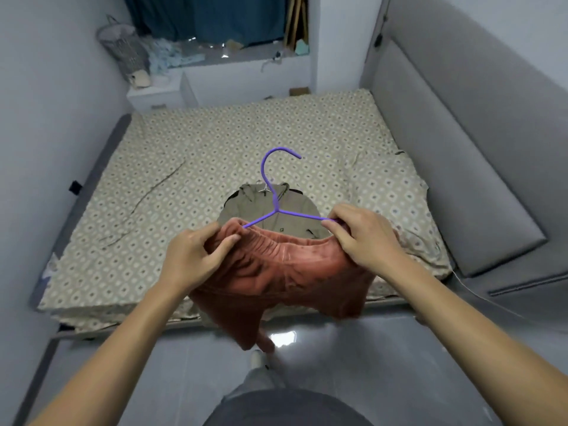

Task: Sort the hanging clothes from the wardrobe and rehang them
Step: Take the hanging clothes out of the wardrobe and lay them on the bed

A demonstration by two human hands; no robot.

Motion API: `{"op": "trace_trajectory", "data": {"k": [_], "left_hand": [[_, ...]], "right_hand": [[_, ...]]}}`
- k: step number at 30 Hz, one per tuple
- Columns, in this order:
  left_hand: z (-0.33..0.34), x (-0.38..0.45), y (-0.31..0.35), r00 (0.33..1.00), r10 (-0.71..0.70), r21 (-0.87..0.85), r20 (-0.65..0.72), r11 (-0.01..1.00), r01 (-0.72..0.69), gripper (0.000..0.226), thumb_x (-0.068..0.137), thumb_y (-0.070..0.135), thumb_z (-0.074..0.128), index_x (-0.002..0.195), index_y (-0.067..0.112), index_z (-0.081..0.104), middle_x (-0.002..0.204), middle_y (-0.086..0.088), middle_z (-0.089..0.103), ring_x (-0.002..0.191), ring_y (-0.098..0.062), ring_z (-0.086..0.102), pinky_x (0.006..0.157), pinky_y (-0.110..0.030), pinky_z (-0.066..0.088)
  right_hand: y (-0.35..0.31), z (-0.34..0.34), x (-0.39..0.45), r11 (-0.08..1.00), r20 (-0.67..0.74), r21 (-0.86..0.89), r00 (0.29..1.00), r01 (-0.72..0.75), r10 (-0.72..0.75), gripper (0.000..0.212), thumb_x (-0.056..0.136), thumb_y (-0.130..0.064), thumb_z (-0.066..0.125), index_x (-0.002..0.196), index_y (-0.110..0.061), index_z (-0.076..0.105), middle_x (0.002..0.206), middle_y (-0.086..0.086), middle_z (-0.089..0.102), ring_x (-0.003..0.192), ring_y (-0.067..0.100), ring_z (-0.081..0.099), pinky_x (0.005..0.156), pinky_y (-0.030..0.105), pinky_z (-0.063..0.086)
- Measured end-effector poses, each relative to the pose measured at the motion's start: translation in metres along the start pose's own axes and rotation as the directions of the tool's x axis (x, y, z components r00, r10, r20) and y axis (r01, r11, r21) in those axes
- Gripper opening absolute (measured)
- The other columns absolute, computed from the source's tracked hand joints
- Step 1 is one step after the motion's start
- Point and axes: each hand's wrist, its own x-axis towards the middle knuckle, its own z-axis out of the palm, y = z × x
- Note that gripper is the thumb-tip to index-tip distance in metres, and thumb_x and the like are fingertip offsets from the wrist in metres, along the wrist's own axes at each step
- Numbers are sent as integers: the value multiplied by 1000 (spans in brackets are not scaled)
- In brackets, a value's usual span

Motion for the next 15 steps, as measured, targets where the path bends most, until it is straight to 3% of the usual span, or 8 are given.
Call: {"op": "trace_trajectory", "data": {"k": [4,8,12,15], "left_hand": [[-2,17,-42,998,-50,43,-32,998,52,48,92,61,57,66,28,33,50,-1,45,49,-31,56,49,-38,40],[18,45,-98,993,-113,70,-22,991,114,51,92,65,56,68,24,41,56,-5,59,56,-30,62,50,-37,38],[51,81,-158,982,-185,41,40,982,183,52,91,70,54,70,23,43,61,-3,61,63,-28,65,53,-39,42],[75,113,-205,976,-203,6,75,979,204,55,90,72,52,70,22,46,61,-2,61,63,-27,65,54,-38,42]], "right_hand": [[-9,25,48,1000,14,28,1000,11,-12,31,99,-51,51,89,-23,61,86,-7,65,86,21,65,65,38,48],[-2,65,101,998,101,51,995,-32,27,33,97,-53,49,86,-23,58,82,-8,60,83,19,62,69,40,48],[19,105,160,975,302,189,952,-115,54,27,90,-42,51,91,-21,66,90,-3,60,90,17,59,87,45,47],[37,133,209,949,467,218,878,-228,104,41,74,-26,50,106,-14,72,103,6,59,102,21,57,97,40,42]]}}
